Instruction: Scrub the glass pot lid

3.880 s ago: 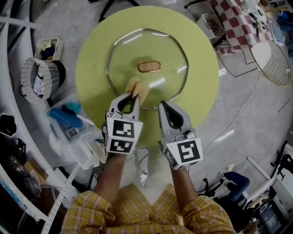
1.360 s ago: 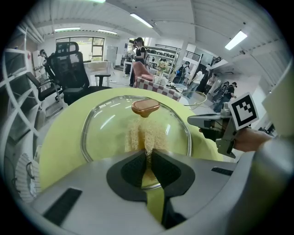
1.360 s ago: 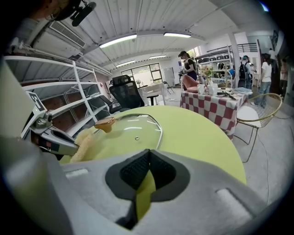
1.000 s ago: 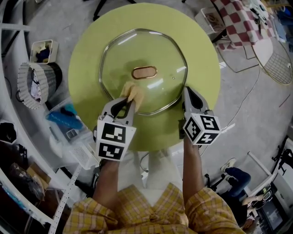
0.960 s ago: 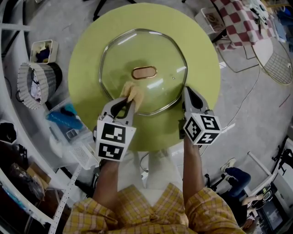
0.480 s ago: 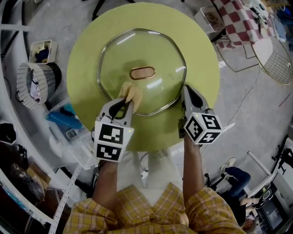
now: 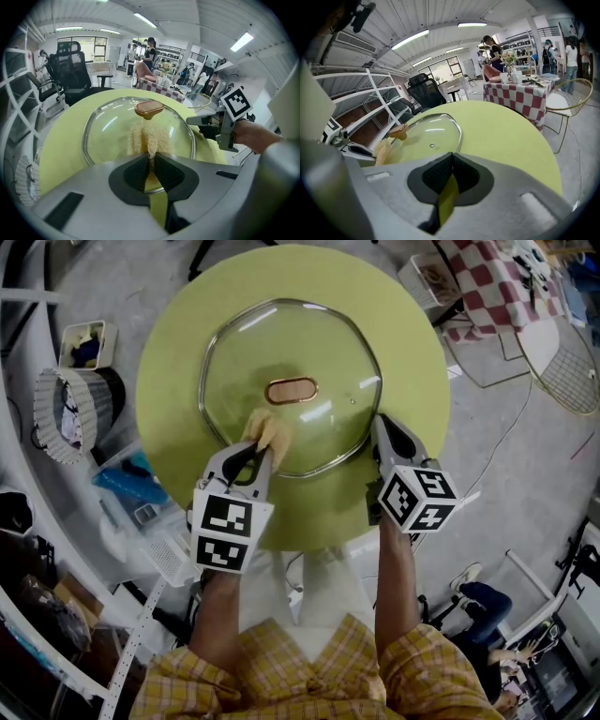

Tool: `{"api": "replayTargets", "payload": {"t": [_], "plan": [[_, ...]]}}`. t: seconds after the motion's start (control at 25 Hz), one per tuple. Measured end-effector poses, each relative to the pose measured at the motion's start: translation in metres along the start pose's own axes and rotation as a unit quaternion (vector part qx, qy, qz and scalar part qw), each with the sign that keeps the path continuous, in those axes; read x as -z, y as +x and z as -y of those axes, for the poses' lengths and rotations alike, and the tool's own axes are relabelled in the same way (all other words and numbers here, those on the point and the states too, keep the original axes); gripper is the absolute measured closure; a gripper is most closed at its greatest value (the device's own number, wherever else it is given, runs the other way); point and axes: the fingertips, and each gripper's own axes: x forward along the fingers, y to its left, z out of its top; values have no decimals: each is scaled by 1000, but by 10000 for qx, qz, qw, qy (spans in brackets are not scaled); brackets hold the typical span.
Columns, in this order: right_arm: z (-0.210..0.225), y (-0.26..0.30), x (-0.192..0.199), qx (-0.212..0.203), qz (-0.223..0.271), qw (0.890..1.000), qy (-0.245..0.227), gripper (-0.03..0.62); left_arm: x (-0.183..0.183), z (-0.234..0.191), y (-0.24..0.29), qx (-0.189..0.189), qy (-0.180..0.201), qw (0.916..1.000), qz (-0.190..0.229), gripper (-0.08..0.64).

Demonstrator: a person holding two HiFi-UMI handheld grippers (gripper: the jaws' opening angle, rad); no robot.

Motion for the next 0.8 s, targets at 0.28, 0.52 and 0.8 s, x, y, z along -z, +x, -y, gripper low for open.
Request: {"api": "replayTargets", "payload": {"t": [0.28,0.52,0.8], "plan": [[-1,2,0,-21,-258,9997,15,592,0,-1,0,47,0,10000,-36,526],[0,2,2,20,-311,9995,-80,592,1,-1,-1,201,-124,9997,-57,526],[-1,2,3,69,-358,9992,-138,592,2,-3,-2,220,-104,9997,-102,526]]}}
